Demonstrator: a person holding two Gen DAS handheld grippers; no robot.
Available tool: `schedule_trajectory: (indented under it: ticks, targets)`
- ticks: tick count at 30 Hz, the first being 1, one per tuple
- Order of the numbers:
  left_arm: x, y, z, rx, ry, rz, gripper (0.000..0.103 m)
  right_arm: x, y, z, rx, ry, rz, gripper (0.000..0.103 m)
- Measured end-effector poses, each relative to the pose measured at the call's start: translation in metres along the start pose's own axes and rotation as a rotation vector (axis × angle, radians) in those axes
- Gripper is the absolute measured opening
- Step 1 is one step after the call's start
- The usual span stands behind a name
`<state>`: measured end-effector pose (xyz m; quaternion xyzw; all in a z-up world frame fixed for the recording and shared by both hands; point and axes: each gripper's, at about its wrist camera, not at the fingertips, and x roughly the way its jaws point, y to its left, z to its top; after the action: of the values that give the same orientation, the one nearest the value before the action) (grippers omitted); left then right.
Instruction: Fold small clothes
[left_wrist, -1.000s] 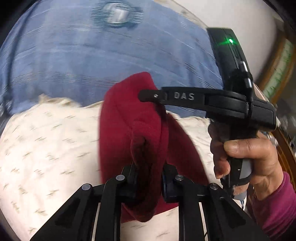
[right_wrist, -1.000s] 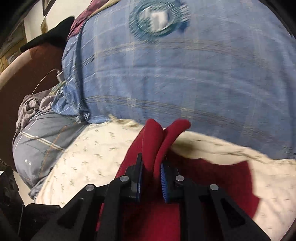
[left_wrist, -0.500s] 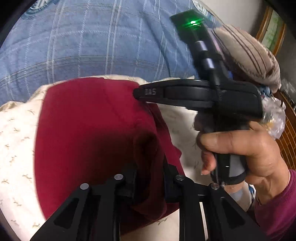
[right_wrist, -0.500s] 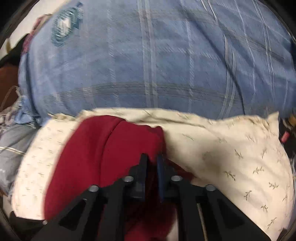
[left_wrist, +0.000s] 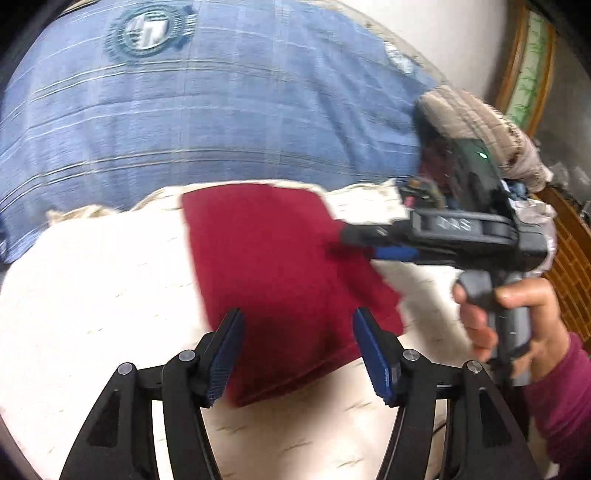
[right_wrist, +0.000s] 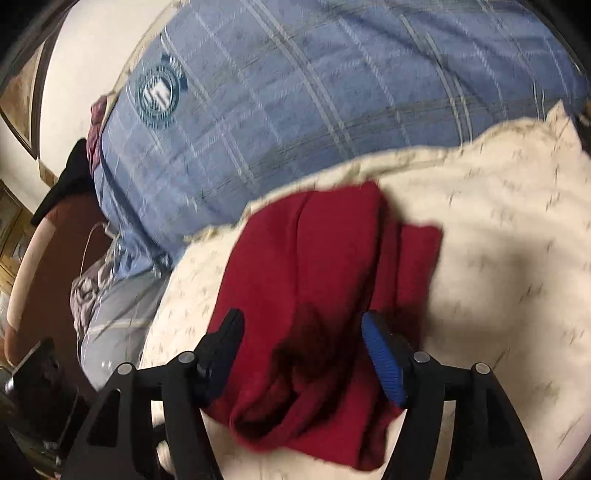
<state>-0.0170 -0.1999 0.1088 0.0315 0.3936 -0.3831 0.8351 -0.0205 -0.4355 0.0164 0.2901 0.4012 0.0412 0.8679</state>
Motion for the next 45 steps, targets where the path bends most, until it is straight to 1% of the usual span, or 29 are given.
schedule_trajectory:
  ticks: [2,3,4,6,7,8,10,13,14,16,18,21,23,24,26,27,28,29,30,33,35,37,38,40,43,45]
  targets:
    - [-0.019,-0.008,-0.017,-0.027,0.032,0.026,0.06,0.013,-0.002,-0.003,0.02,0.018,-0.03,0.069]
    - [-0.019,-0.006,-0.02,-0.042,0.043,0.034,0.06,0.019,-0.004,-0.004,0.034,0.018,-0.029,0.069]
    - [-0.02,-0.006,-0.023,-0.051,0.044,0.039,0.06,0.022,-0.002,-0.006,0.027,0.016,-0.027,0.066]
    - [-0.02,-0.009,-0.021,-0.052,0.047,0.058,0.06,0.023,0.008,-0.01,-0.036,-0.004,-0.064,0.04]
    - [-0.019,-0.012,-0.019,-0.046,0.05,0.069,0.06,0.021,0.012,-0.012,-0.061,-0.017,-0.085,0.02]
    - [-0.015,-0.013,-0.016,-0.044,0.051,0.077,0.06,0.016,0.016,-0.015,-0.084,-0.049,-0.106,0.019]
    - [-0.01,-0.013,-0.011,-0.041,0.05,0.095,0.06,0.0,0.024,-0.022,-0.135,-0.102,-0.123,0.017]
    - [-0.002,-0.012,-0.006,-0.046,0.045,0.112,0.06,-0.017,0.027,-0.034,-0.169,-0.144,-0.153,0.017]
    - [-0.002,-0.013,-0.006,-0.053,0.044,0.118,0.06,-0.017,0.023,-0.037,-0.169,-0.138,-0.171,0.017]
    - [0.013,-0.004,-0.006,-0.063,0.049,0.123,0.06,-0.007,0.01,-0.041,-0.142,-0.107,-0.191,0.017]
    - [0.019,-0.003,-0.006,-0.068,0.062,0.132,0.06,0.001,-0.001,-0.045,-0.113,-0.094,-0.174,0.018]
    - [0.021,-0.005,-0.004,-0.057,0.065,0.146,0.06,-0.012,-0.005,-0.046,-0.063,-0.122,-0.136,0.027]
    - [0.021,-0.005,-0.003,-0.055,0.066,0.157,0.06,-0.027,-0.003,-0.045,-0.057,-0.157,-0.143,0.036]
    - [0.022,-0.005,-0.002,-0.055,0.065,0.166,0.06,-0.039,0.0,-0.044,-0.068,-0.194,-0.167,0.037]
    - [0.022,-0.005,0.0,-0.053,0.059,0.177,0.06,-0.053,0.007,-0.043,-0.087,-0.251,-0.177,0.038]
    - [0.023,-0.006,0.002,-0.051,0.055,0.186,0.06,-0.06,0.013,-0.042,-0.101,-0.278,-0.154,0.038]
    - [0.024,-0.006,0.003,-0.047,0.052,0.193,0.06,-0.061,0.017,-0.04,-0.114,-0.282,-0.136,0.038]
    - [0.026,-0.008,0.005,-0.041,0.045,0.205,0.06,-0.059,0.022,-0.039,-0.133,-0.277,-0.121,0.037]
    - [0.027,-0.01,0.008,-0.034,0.038,0.215,0.061,-0.053,0.029,-0.037,-0.158,-0.264,-0.126,0.037]
    - [0.038,-0.012,0.013,-0.017,0.027,0.228,0.062,-0.03,0.036,-0.035,-0.215,-0.224,-0.166,0.036]
    - [0.049,-0.013,0.013,-0.013,0.04,0.243,0.063,-0.013,0.033,-0.034,-0.233,-0.193,-0.221,0.031]
    - [0.061,-0.014,0.012,-0.001,0.06,0.249,0.065,0.004,0.023,-0.031,-0.233,-0.164,-0.337,0.031]
    - [0.065,-0.014,0.011,0.004,0.067,0.246,0.066,0.008,0.016,-0.031,-0.224,-0.155,-0.353,0.031]
    - [0.071,-0.014,0.009,0.001,0.065,0.227,0.074,0.015,0.002,-0.034,-0.19,-0.152,-0.329,0.031]
    - [0.078,-0.01,0.009,-0.025,0.082,0.189,0.076,0.011,0.001,-0.037,-0.199,-0.167,-0.324,0.031]
    - [0.075,-0.002,0.012,-0.05,0.095,0.159,0.075,0.003,0.002,-0.039,-0.196,-0.177,-0.293,0.035]
